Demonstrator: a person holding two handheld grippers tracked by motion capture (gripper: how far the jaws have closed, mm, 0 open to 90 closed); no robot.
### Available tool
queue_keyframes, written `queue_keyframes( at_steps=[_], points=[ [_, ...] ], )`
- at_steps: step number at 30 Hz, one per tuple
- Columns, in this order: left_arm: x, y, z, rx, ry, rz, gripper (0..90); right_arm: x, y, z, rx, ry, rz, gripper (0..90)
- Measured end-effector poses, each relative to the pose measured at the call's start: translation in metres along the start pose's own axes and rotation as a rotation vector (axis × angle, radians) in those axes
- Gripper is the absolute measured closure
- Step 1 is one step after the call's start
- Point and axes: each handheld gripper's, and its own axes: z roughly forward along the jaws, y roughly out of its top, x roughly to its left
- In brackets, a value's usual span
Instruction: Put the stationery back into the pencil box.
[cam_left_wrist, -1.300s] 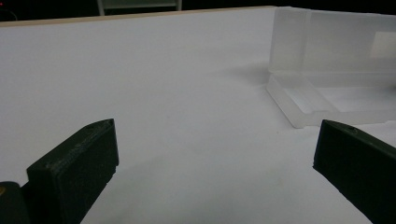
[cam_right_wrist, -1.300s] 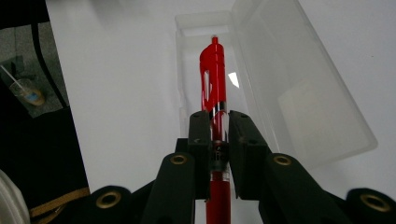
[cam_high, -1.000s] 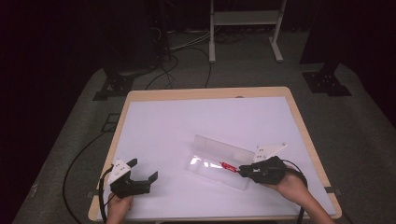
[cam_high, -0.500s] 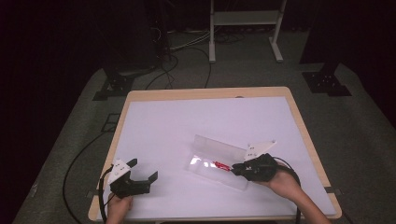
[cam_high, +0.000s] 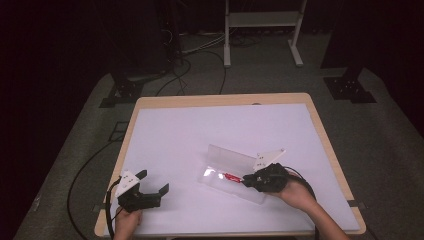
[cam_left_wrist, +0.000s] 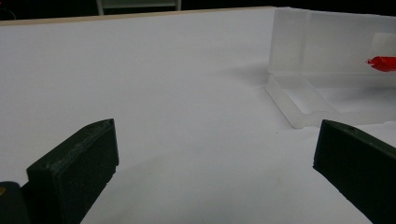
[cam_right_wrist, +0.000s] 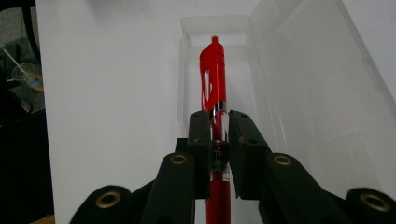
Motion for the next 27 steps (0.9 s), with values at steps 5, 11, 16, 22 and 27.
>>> queue_keyframes(
  at_steps=[5, 11, 16, 22, 27],
  points=[
    [0.0, 0.0, 0.0, -0.002, 0.001, 0.002, 0.0, -0.001, 0.001, 0.008, 0.01, 0.011, 0.002, 78.9],
    [0.0, 0.0, 0.0, -0.001, 0.0, 0.001, 0.0, -0.004, 0.0, 0.014, 0.018, 0.017, 0.005, 78.9],
    [0.0, 0.0, 0.0, -0.002, 0.0, 0.001, 0.0, -0.007, 0.0, 0.02, 0.025, 0.021, 0.023, 78.9],
    [0.0, 0.0, 0.0, -0.001, 0.0, 0.0, 0.0, -0.009, -0.001, 0.026, 0.03, 0.023, 0.025, 78.8],
    [0.0, 0.0, 0.0, -0.003, 0.001, 0.0, 0.0, -0.01, -0.002, 0.03, 0.039, 0.027, 0.029, 78.8]
  ],
)
